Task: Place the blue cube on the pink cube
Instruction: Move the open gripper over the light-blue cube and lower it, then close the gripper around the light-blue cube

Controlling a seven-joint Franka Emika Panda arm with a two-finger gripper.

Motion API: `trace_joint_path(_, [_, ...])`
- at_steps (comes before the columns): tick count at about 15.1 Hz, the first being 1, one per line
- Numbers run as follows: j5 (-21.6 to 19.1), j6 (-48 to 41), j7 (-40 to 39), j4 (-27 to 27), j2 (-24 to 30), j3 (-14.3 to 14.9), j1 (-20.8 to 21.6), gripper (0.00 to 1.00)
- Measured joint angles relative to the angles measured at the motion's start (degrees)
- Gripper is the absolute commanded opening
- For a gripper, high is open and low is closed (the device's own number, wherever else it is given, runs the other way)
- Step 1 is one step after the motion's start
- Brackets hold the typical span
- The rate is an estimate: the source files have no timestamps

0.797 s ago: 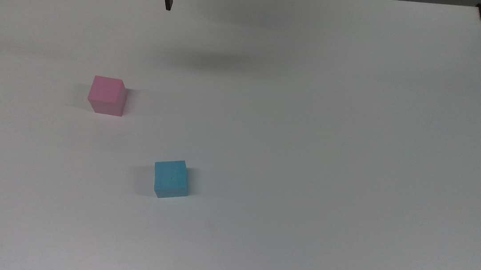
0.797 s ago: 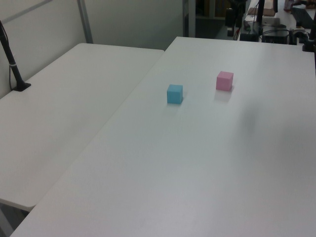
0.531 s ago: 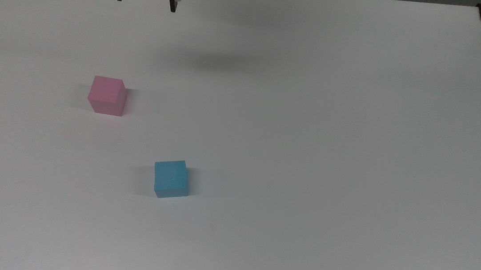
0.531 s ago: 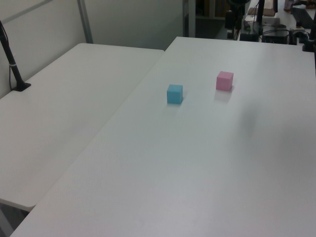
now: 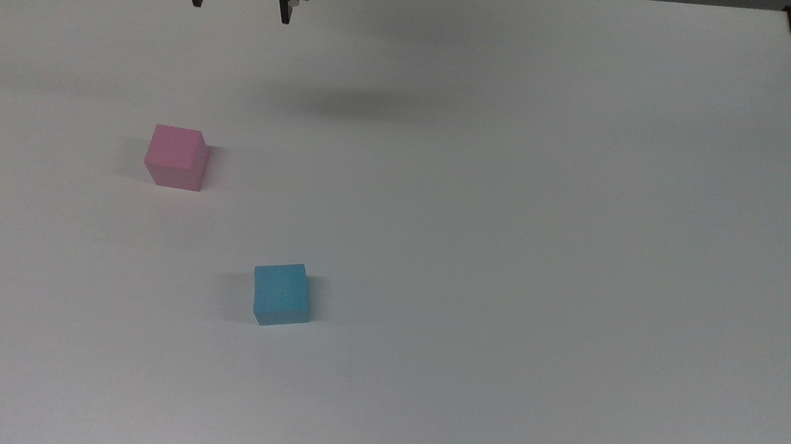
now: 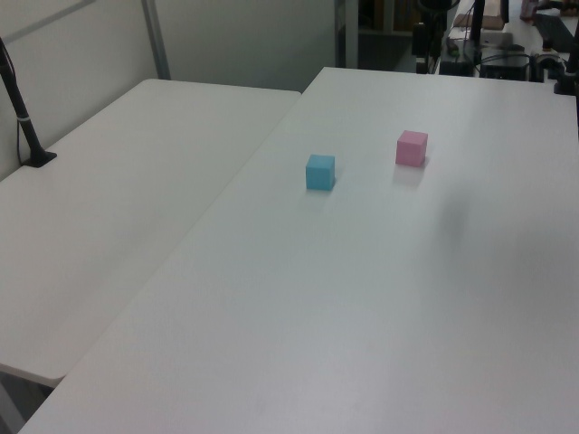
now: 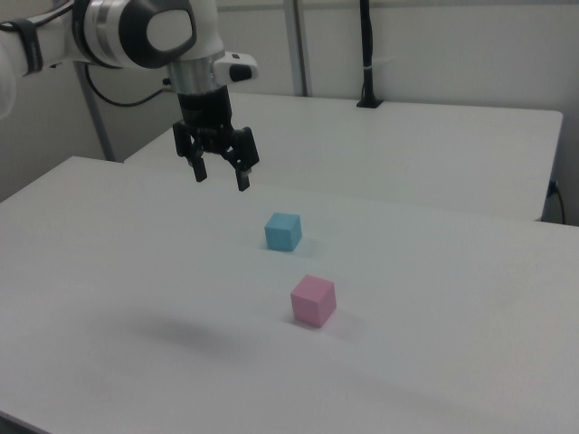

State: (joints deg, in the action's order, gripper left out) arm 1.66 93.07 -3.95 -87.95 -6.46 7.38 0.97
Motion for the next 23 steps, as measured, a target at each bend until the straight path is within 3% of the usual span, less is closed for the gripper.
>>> trace_joint_path(5, [-2.69,13.34,-0.02,0.16,-6.4,-0.24,0.21,1.0])
trace_joint_path(8, [-3.36,28.48,-0.04,1.7,-15.14,-0.28,0.48,1.0])
trace_joint_path(12, [-3.35,39.01,-0.04,4.0,-24.77,-0.32,3.87,1.0])
trace_joint_path(17, [-3.08,45.83,-0.04,5.62,-31.85,0.4,6.07,1.0])
trace_joint_path(23, [-2.64,47.65,-0.05,6.53,-33.22,1.75,6.14,1.0])
